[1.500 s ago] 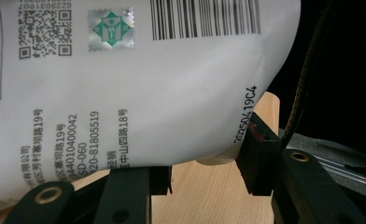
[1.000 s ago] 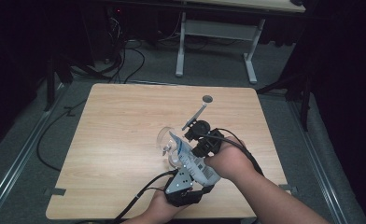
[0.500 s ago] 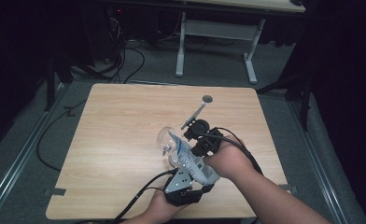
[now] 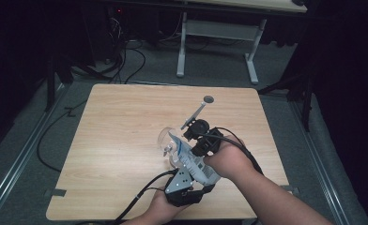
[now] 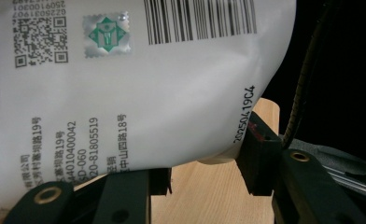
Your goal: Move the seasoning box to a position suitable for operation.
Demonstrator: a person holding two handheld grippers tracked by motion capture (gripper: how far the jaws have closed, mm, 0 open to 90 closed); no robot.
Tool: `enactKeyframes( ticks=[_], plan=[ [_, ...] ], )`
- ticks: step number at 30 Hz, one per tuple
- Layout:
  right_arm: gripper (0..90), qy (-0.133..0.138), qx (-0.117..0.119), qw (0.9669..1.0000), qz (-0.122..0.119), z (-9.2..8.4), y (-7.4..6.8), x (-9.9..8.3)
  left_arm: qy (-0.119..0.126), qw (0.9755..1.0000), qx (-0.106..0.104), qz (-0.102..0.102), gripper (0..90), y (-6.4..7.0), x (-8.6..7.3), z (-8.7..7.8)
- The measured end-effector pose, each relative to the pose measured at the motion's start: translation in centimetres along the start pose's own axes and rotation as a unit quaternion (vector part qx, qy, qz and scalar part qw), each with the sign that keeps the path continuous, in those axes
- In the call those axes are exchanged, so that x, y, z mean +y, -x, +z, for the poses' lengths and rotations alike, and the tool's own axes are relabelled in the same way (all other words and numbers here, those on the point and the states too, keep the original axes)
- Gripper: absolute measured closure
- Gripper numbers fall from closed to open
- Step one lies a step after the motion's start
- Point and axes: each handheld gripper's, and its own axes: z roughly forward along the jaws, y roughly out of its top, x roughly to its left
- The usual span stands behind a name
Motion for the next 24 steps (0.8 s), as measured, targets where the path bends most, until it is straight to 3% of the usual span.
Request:
enactKeyframes(
  ticks=[24],
  plan=[
    [90.0, 0.000, -0.001, 1.0000, -0.005, 0.05, -0.09, 0.36, 0.003, 1.0000, 0.001, -0.002, 60.2, -0.08, 0.08, -0.10]
  ],
)
